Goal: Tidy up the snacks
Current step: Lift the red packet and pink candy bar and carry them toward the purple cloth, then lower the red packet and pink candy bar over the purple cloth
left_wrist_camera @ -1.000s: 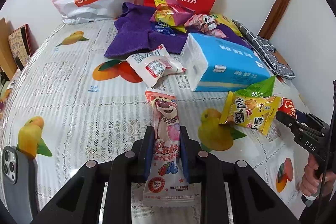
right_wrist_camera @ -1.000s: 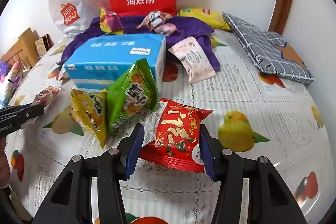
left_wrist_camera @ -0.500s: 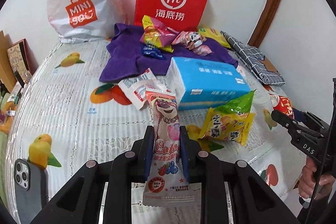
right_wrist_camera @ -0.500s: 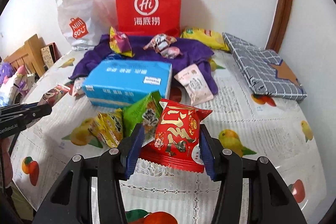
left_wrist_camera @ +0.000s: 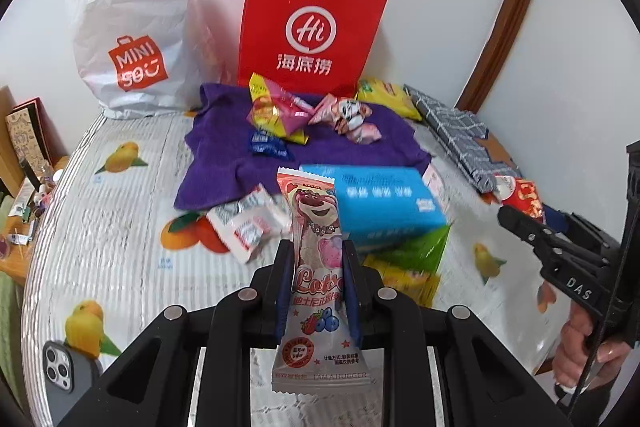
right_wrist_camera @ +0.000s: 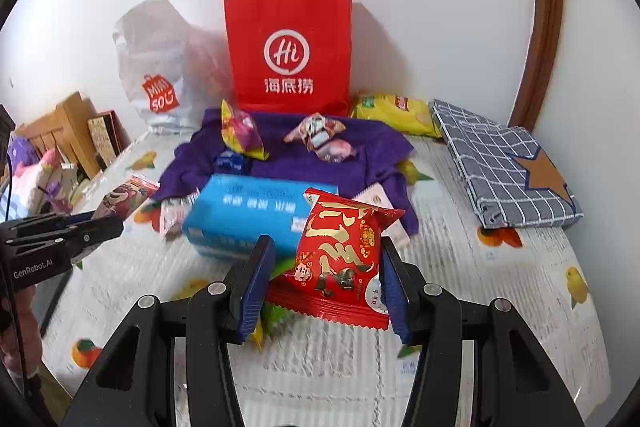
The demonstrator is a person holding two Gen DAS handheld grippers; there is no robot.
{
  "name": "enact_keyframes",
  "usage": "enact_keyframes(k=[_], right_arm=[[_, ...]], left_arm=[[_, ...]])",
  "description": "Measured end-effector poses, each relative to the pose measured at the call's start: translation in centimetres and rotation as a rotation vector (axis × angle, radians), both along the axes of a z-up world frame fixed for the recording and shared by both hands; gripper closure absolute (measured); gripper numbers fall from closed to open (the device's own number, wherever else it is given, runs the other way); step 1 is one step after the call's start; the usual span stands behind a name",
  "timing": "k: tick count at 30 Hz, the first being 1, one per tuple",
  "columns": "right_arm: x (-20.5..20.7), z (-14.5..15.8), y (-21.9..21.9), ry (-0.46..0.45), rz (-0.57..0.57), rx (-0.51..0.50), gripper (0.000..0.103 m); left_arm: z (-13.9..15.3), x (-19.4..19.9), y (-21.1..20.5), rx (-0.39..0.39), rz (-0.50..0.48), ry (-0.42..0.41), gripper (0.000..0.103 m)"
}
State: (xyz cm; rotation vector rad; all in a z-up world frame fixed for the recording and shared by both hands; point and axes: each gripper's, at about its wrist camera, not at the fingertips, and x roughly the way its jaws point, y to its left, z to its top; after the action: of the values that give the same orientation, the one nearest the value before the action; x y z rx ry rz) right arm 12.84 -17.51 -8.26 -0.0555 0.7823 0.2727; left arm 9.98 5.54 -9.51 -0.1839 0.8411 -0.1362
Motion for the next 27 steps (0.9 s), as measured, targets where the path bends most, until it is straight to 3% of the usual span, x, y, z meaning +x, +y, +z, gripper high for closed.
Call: enact_keyframes(k=[15,27], right_arm=[[8.4,3.7,1.6,-0.051,0.022,0.017,0.051],[15.4,4.3,2.3,-0.053,0.025,0.02,0.051]], left_arm=[[4.6,7.9,1.1,-0.02,0.067,-0.029,0.081],[6.5,13.7,1.0,-0.018,0.077,-0.052,0.081]])
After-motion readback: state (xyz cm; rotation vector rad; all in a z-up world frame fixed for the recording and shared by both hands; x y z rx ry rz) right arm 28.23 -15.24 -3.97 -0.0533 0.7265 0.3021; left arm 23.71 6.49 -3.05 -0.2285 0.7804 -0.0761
